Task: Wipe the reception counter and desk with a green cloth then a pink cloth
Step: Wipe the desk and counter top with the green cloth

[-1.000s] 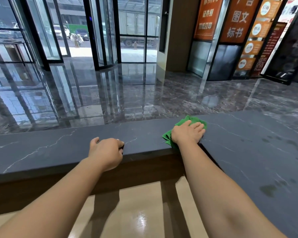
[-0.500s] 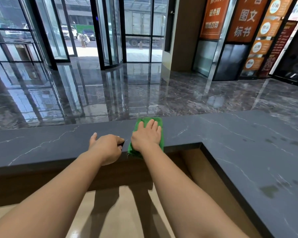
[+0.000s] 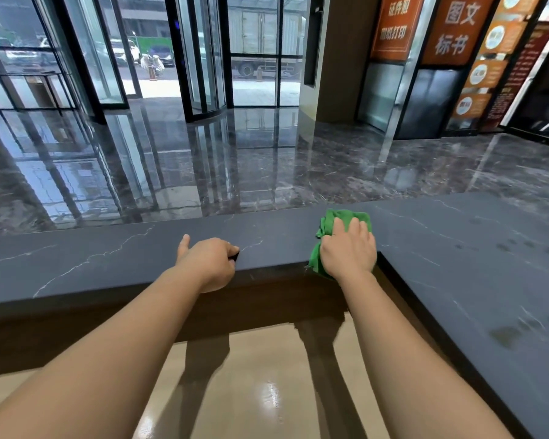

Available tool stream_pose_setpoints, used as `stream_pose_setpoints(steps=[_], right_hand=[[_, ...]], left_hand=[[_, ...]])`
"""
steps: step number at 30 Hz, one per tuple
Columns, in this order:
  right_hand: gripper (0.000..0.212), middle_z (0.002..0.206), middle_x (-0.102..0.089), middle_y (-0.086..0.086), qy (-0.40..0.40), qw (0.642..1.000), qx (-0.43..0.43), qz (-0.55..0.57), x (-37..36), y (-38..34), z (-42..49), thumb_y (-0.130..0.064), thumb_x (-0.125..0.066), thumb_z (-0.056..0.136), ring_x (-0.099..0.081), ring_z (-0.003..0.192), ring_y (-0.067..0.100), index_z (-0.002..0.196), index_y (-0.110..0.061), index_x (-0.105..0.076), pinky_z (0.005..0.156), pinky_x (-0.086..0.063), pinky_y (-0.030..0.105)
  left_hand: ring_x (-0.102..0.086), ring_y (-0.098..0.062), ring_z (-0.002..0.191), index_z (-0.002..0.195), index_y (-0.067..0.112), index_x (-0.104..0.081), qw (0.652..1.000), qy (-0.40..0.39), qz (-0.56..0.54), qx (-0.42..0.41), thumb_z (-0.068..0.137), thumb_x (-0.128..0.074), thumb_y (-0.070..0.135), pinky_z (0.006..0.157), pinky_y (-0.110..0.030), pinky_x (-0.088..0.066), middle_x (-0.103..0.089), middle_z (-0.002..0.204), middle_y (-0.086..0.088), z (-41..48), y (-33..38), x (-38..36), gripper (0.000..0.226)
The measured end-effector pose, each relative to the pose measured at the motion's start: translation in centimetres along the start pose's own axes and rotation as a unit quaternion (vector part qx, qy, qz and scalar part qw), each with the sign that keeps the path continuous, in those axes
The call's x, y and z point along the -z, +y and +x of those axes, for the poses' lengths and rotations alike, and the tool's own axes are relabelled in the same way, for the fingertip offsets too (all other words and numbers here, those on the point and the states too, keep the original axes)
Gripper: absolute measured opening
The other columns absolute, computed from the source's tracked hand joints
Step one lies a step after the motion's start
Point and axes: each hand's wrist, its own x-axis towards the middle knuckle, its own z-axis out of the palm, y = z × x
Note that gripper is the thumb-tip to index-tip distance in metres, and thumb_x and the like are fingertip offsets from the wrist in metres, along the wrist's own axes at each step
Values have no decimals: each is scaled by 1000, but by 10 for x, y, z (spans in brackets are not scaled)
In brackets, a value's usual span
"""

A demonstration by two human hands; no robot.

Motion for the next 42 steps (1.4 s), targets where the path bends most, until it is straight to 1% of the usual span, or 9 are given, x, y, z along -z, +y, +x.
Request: stream_pose_setpoints(steps=[3, 5, 7, 12, 19, 27, 33, 37, 42], right_hand=[[55, 161, -14, 15, 24, 998, -35, 40, 0, -9, -26, -35, -33, 100, -9, 149, 31, 151, -16, -26, 120, -8, 45], [59, 163, -1, 15, 14, 991, -77, 107, -1, -29, -46, -34, -33, 101, 3, 150, 30, 155, -14, -17, 121, -4, 47], [65, 162, 13, 17, 4, 979, -101, 175, -5, -56, -66, -32, -35, 101, 16, 148, 32, 156, -12, -7, 121, -6, 50], [79, 157, 28, 18, -17, 966, -101, 238, -17, -119, -96, -17, -50, 97, 30, 143, 35, 155, -11, 4, 120, -10, 51], [82, 155, 32, 17, 18, 944, -159, 287, -12, -80, -78, -5, -49, 94, 27, 144, 36, 156, -10, 5, 114, -32, 45], [77, 154, 37, 14, 21, 909, -233, 346, 5, -36, -49, -5, -45, 98, 22, 146, 35, 156, -14, 4, 104, -39, 42], [80, 153, 37, 16, 14, 897, -247, 366, 4, -61, -58, 0, -44, 96, 12, 147, 40, 156, -16, 6, 106, -39, 41], [81, 150, 40, 21, 7, 902, -229, 365, -6, -104, -77, 0, -45, 96, 14, 146, 43, 155, -15, 7, 105, -40, 39], [84, 145, 45, 24, -22, 914, -181, 362, -24, -166, -113, -2, -48, 95, 21, 143, 46, 155, -15, 10, 109, -36, 38]], left_hand=[[-41, -18, 135, 136, 29, -50, 1000, 3, 3, -12, 101, -38, 21, 117, -49, 8, -49, 144, 5, -2, -3, -2, 38], [-34, -16, 140, 142, 31, -43, 1000, 5, -3, -18, 101, -38, 21, 117, -48, 9, -38, 151, 8, -2, -7, -5, 42], [-31, -15, 141, 144, 31, -39, 1000, 3, -8, -24, 101, -38, 22, 118, -49, 9, -32, 154, 9, -3, -9, -7, 44], [-29, -14, 142, 144, 32, -38, 1000, -2, 2, -28, 100, -39, 18, 118, -49, 9, -32, 154, 10, -2, -12, -6, 47], [-27, -17, 143, 146, 30, -35, 998, -8, 32, -45, 99, -40, 15, 118, -49, 9, -30, 155, 7, -4, -11, -4, 50], [-21, -13, 145, 148, 31, -31, 997, -10, 18, -75, 98, -36, 10, 118, -49, 9, -24, 157, 7, -3, -18, -7, 55], [-22, -9, 144, 145, 26, -39, 987, 83, -75, -118, 97, -37, 5, 118, -44, 12, -32, 154, 5, -12, -33, -20, 52], [-27, -10, 143, 140, 21, -47, 965, 188, -148, -111, 91, -43, -5, 119, -37, 9, -41, 149, 0, -28, -50, -31, 55], [-30, -11, 141, 136, 19, -52, 954, 242, -151, -87, 86, -47, -10, 120, -37, 4, -49, 143, -1, -46, -84, -33, 58]])
